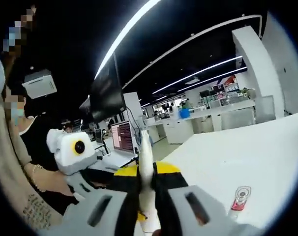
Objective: Arrange the skincare products in the storage area until every visible bottle or jar stands upright without overlapping.
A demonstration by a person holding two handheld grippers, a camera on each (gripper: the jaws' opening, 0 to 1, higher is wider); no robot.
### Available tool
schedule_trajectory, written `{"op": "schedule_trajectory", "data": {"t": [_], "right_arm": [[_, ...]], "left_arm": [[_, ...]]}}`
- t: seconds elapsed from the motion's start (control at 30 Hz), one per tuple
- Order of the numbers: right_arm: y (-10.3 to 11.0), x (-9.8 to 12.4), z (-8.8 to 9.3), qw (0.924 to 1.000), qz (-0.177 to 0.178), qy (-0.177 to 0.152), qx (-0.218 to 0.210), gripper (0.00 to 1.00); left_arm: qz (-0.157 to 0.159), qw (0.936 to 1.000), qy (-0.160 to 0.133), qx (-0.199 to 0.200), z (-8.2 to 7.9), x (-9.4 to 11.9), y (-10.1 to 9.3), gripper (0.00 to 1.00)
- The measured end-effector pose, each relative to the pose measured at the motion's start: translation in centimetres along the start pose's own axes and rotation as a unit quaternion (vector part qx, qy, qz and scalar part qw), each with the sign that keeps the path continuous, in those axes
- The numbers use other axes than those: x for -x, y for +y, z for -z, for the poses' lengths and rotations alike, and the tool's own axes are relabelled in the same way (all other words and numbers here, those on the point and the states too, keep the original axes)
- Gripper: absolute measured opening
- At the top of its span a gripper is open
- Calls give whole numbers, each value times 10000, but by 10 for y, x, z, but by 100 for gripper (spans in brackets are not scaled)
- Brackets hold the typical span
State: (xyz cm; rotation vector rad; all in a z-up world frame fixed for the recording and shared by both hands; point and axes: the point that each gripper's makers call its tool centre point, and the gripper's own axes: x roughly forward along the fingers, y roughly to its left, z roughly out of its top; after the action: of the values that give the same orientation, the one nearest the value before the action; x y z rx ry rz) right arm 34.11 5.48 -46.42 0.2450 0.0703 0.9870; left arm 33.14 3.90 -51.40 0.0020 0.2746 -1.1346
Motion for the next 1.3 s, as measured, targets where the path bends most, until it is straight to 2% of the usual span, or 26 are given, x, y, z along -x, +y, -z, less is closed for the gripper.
{"op": "schedule_trajectory", "data": {"t": [0.03,0.07,0.17,0.2,0.27,0.3,0.33,0.47,0.5,0.67,0.73,0.77,0.83,0.97,1.13,1.3], "right_arm": [[5,3,-1,9999,-164,6,-19,9],[11,6,-3,9993,-378,38,-15,9],[25,10,-5,9966,-810,78,84,9],[30,14,-8,9945,-1045,74,92,9],[31,17,-9,9937,-1109,86,126,9],[37,20,-11,9913,-1305,91,137,9],[37,21,-11,9909,-1327,124,160,9],[47,25,-6,9842,-1701,324,369,9],[48,26,-4,9820,-1763,406,541,9],[54,28,5,9756,-1985,589,731,9],[52,29,11,9752,-1976,640,765,9],[49,31,14,9753,-1974,663,731,10],[47,33,16,9768,-1929,623,698,10],[38,35,20,9808,-1745,596,637,12],[17,35,21,9914,-1138,518,375,17],[-7,40,29,9965,-479,492,478,22]], "left_arm": [[388,9992,53,8,-1,-1,-7,32],[538,9984,181,-36,1,-1,-10,32],[1210,9921,252,-210,-5,-3,-30,29],[1352,9903,273,-184,-6,-3,-34,28],[1605,9864,301,-175,-8,-3,-43,23],[1720,9843,314,-254,-9,-3,-48,22],[1773,9831,315,-314,-10,-4,-50,21],[2005,9760,634,-565,-4,-4,-59,19],[2041,9744,702,-632,-1,-4,-60,19],[2140,9674,1008,-904,10,-7,-67,17],[1990,9701,1178,-741,17,-10,-64,16],[2027,9681,1255,-771,20,-11,-66,15],[1878,9704,1216,-909,22,-15,-62,14],[1849,9706,1238,-920,27,-21,-59,13],[1693,9717,1244,-1084,31,-36,-48,12],[1628,9722,1307,-1063,39,-54,-37,11]]}}
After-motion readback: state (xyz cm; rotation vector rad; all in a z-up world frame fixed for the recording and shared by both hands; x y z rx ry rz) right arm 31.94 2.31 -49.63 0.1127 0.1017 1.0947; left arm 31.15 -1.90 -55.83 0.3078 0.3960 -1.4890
